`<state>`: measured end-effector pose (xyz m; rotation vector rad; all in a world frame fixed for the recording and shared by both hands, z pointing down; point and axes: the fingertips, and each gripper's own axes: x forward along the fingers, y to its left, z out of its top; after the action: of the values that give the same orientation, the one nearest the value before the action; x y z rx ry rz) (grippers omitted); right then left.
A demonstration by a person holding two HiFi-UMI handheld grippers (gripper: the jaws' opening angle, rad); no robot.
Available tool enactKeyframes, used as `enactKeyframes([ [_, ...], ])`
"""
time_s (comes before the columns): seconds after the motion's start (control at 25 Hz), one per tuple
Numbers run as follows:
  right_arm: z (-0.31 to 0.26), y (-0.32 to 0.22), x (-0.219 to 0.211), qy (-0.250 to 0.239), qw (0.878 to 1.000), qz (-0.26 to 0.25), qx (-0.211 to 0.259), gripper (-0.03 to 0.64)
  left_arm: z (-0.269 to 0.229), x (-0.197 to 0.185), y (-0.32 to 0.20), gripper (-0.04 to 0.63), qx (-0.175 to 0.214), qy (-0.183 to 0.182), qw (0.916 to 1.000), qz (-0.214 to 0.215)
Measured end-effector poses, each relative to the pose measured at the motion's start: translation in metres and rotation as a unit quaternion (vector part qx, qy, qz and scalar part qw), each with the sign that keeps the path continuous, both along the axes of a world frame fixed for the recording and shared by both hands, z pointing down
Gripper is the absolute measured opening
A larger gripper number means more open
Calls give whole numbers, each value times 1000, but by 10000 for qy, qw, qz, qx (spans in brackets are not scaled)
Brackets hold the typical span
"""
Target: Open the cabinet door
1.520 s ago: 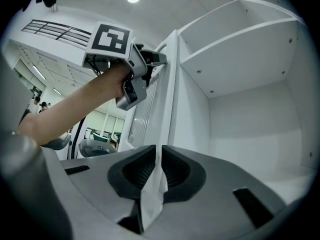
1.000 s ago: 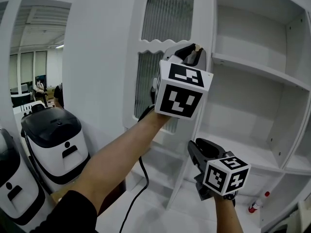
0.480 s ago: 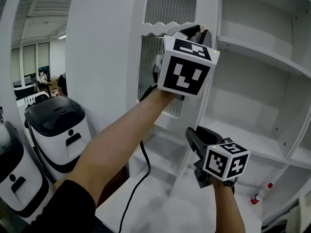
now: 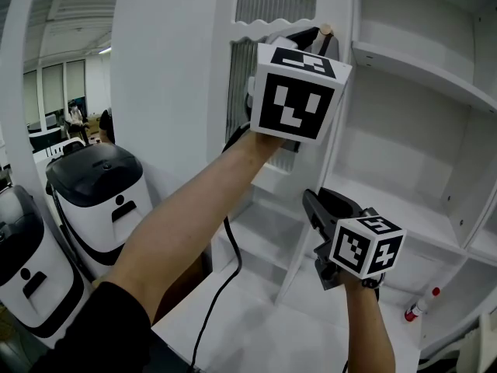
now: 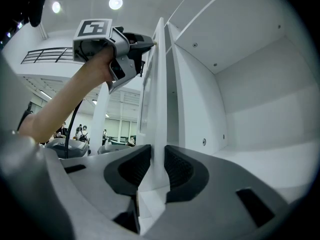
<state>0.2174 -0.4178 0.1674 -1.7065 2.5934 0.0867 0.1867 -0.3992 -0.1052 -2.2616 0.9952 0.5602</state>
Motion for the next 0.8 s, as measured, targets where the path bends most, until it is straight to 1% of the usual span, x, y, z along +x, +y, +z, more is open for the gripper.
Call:
enactKeyframes([
  [0.28, -5, 7, -20, 41, 10000, -42, 79, 87, 20, -41, -3, 81, -253, 123, 9992, -286],
  [0.44, -4, 14, -23, 45, 9999, -106, 116, 84, 39, -53, -2, 81, -405, 112, 9980, -478],
  [0.64, -3, 18, -23, 35, 9997, -205, 96, 80, 70, -61, -3, 81, -753, 12, 9948, -688],
  [0.8, -3, 22, -26, 1, 9995, -296, 118, 77, 99, -69, -6, 81, -1036, -56, 9907, -883],
])
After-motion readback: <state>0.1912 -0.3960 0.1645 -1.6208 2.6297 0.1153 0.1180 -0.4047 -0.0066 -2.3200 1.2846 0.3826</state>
